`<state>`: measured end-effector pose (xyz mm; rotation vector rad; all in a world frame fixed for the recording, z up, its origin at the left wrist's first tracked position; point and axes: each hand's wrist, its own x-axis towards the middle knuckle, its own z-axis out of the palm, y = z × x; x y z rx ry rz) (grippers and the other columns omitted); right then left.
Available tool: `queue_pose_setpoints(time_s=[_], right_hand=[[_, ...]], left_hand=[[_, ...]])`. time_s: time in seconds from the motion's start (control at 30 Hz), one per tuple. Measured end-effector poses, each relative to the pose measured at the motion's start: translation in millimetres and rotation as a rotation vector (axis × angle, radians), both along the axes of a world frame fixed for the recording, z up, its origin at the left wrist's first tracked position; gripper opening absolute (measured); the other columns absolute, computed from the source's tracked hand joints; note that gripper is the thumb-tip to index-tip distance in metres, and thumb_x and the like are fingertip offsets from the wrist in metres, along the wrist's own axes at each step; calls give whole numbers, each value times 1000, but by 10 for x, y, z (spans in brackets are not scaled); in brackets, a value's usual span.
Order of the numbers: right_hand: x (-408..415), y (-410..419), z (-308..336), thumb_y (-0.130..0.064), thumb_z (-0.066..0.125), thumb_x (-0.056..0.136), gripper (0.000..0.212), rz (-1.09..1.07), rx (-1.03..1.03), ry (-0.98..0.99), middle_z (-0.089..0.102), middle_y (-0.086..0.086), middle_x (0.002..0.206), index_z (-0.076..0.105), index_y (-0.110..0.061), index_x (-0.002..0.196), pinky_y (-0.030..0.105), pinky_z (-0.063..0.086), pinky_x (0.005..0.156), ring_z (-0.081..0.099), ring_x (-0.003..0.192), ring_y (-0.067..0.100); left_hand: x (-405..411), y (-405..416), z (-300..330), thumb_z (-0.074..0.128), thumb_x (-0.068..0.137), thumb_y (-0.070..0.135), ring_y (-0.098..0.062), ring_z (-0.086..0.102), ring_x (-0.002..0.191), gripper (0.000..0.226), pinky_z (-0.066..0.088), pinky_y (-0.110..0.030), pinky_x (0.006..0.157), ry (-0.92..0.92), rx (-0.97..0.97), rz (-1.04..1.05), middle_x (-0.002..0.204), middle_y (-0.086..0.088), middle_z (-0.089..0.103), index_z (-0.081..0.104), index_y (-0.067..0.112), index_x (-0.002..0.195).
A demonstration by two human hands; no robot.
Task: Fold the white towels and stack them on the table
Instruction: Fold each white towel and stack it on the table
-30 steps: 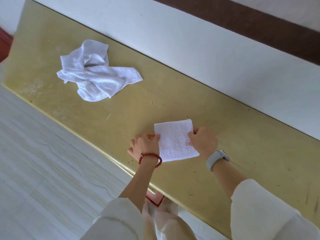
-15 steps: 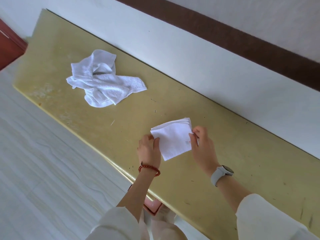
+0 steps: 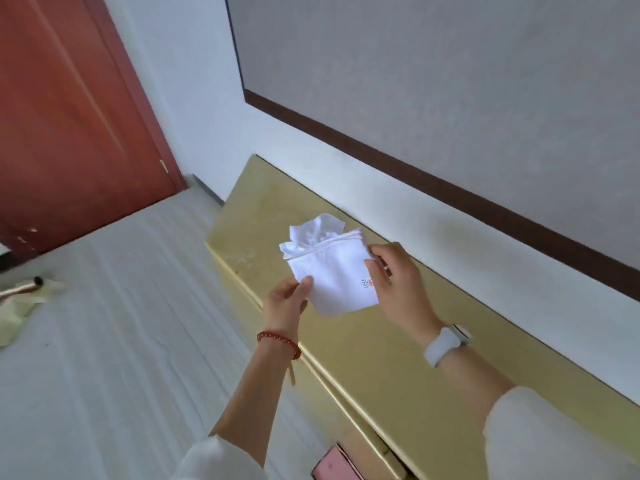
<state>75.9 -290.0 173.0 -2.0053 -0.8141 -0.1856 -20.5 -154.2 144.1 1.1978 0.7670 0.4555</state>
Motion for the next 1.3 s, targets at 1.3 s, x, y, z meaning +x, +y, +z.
queue_pose_setpoints(time_s=[1.3], right_hand=[[-7676, 10146, 2407, -8, 44, 94, 11, 1296, 447, 341, 51, -11, 76, 52, -14, 89, 7, 38, 56, 48, 60, -6]], left_hand=[[-8099, 8211, 2788, 55, 91, 16, -11, 52, 63, 11, 44, -25, 59, 123, 881, 1102, 73, 5, 56, 52, 14, 81]])
